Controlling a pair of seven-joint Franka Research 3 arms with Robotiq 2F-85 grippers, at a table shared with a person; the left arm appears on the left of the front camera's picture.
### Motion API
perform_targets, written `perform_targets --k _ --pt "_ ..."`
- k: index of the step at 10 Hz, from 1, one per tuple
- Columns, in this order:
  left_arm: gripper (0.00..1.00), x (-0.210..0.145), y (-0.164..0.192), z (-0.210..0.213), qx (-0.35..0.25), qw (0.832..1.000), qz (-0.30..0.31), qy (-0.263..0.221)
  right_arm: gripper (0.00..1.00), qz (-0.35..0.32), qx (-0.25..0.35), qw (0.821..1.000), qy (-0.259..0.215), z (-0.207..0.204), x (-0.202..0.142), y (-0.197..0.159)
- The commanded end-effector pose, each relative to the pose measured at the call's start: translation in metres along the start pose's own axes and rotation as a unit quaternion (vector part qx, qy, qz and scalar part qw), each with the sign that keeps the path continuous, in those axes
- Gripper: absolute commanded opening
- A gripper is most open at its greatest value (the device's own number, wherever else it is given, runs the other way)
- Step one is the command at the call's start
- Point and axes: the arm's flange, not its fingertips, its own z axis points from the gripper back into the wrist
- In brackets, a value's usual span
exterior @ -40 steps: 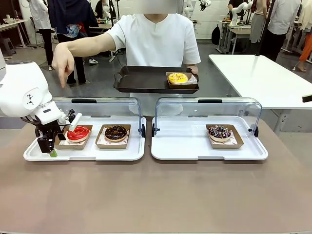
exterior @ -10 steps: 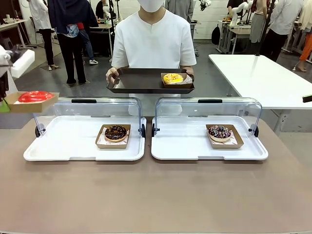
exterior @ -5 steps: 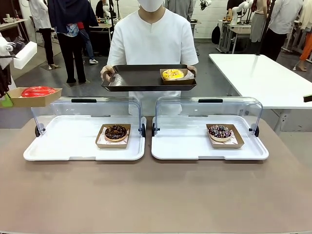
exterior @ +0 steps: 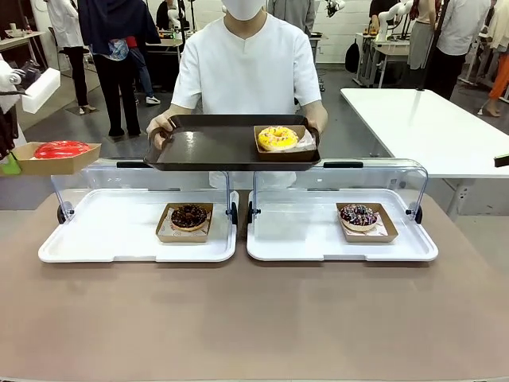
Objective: Provide the desired donut to the person.
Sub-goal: Place the picked Paper togo box onto the Handle tray extended by the person.
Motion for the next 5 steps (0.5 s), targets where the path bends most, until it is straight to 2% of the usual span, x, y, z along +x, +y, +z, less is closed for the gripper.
perform_targets --k 1,5 --pt "0.0 -0.0013 -0.0022 0.0009 0.003 1.0 0.002 0.003 1.0 -0.01 0.002 1.0 -0.003 -0.0002 0.0015 0.0006" --pt "0.0 -0.0013 -0.0022 0.0009 0.003 1.0 0.002 0.003 1.0 -0.01 0.002 1.0 -0.003 -0.0002 0.0015 0.0006"
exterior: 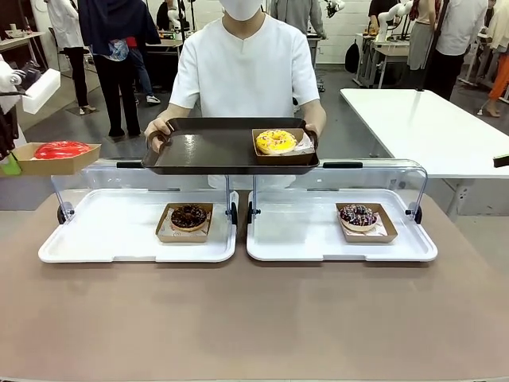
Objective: Provide the desired donut to the person.
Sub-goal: Place the picked Paper togo box onto the Handle tray extended by the person.
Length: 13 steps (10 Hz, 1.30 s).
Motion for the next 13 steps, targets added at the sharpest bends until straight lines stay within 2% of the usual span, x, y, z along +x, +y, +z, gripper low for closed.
perform_targets --k 1,5,7,10,13 --pt "0.0 -0.001 -0.002 0.001 0.003 1.0 0.002 0.002 1.0 -0.01 0.002 1.0 -0.003 0.0 0.002 0.001" --pt "0.01 0.0 0.0 0.0 0.0 1.0 0.0 0.0 1.0 -0.01 0.002 1.0 -0.003 0.0 0.002 0.001" --pt "0.01 0.009 -0.013 0.034 0.038 0.999 -0.006 -0.034 1.0 -0.01 0.002 1.0 -0.003 0.0 0.002 0.001" --pt "0.01 0.067 0.001 0.071 0.053 0.994 -0.087 -0.04 1.0 -0.01 0.002 1.0 -0.003 0.0 0.002 0.001" --pt "0.01 0.141 0.025 0.074 0.066 0.989 -0.123 -0.052 1.0 -0.01 0.002 1.0 -0.003 0.0 0.002 0.001"
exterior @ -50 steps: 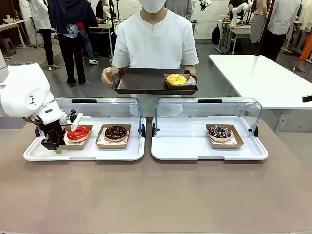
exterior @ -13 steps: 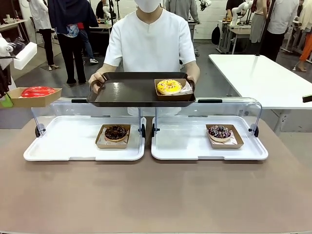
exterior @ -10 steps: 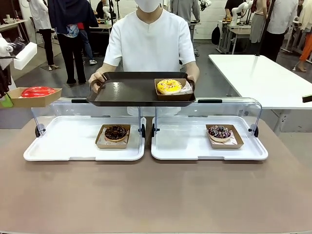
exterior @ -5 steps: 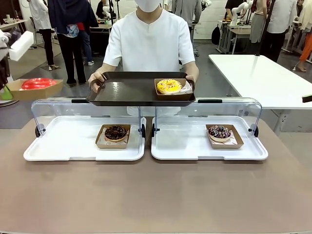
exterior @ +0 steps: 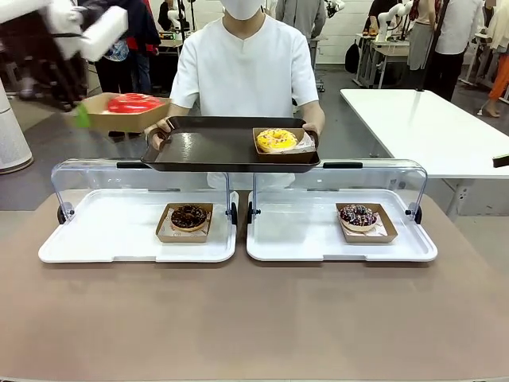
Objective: Provide the desired donut to the person.
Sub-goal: Place the picked Paper togo box onto the Handle tray extended by the person.
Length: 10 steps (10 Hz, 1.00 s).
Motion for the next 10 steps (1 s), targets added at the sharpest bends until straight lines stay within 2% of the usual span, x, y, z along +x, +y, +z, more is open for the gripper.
perform_targets --k 1,3,5,10 --pt "0.01 0.028 0.042 -0.009 -0.002 1.0 -0.005 -0.016 1.0 -0.01 0.002 1.0 -0.003 0.0 0.001 0.001" --pt "0.01 0.055 0.074 -0.031 0.0 1.0 0.012 -0.012 1.0 -0.01 0.002 1.0 -0.003 0.0 0.001 0.001" --pt "0.01 0.071 0.11 -0.066 -0.025 0.999 0.032 0.005 1.0 -0.01 0.002 1.0 -0.003 0.0 0.001 0.001" --pt "0.01 0.065 0.148 -0.112 -0.048 0.998 0.045 -0.006 1.0 -0.01 0.002 1.0 -0.003 0.0 0.001 0.001"
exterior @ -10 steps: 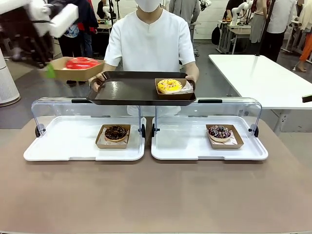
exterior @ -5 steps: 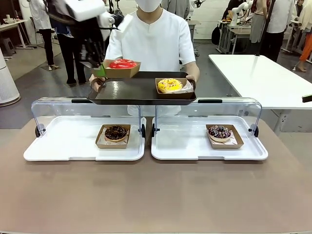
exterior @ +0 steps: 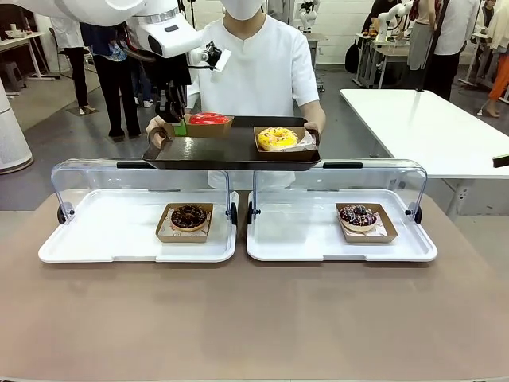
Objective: Provide the desired donut to the person.
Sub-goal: Place the picked Paper togo box onto the Handle tray extended by the person.
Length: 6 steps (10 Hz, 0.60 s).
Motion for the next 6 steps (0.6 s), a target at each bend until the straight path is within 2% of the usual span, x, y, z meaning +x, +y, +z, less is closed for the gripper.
perform_targets --k 1,6 --pt "0.01 -0.0023 -0.0003 0.0098 -0.007 1.0 -0.003 0.003 1.0 -0.01 0.002 1.0 -0.003 0.0001 0.0011 0.0007" --pt "0.01 0.0 0.0 0.0 0.0 1.0 0.0 0.0 1.0 -0.01 0.002 1.0 -0.003 0.0001 0.0011 0.0007"
